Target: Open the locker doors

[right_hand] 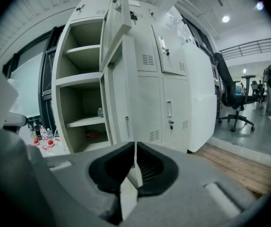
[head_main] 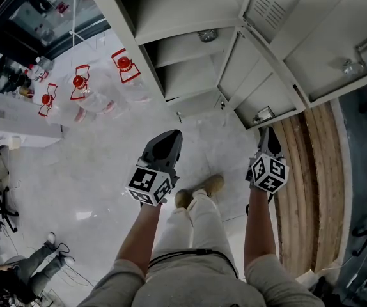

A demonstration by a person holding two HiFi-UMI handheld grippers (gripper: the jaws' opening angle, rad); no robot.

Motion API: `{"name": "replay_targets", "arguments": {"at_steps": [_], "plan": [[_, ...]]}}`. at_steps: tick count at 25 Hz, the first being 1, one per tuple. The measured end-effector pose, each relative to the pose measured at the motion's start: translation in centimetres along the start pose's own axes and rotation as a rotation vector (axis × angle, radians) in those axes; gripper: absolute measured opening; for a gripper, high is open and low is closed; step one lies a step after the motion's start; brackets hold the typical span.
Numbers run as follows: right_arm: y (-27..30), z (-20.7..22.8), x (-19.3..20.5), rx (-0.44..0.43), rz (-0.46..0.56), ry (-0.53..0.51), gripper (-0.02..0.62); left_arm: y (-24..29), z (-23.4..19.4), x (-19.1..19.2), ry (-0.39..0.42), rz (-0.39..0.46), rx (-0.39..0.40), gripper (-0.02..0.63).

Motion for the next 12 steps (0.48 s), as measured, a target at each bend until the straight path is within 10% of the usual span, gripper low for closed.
{"name": "replay_targets", "arguments": {"at_steps": [12], "plan": [[-3.5,-5.8,-3.5,-0.191,0.082,-0.013,-0.002,-2.8,-1.0,-2.0,0.024,0.050,-0.036,-0.002]]}}
Point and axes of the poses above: the fingertips, and each gripper's own axes: y forward along the fingers, z to its right, x out of its underside, the point moved 2 cm from there along -y, backward along the fingers, and after that the axes turned 5 degrees about -y, right-handed, at the moved point
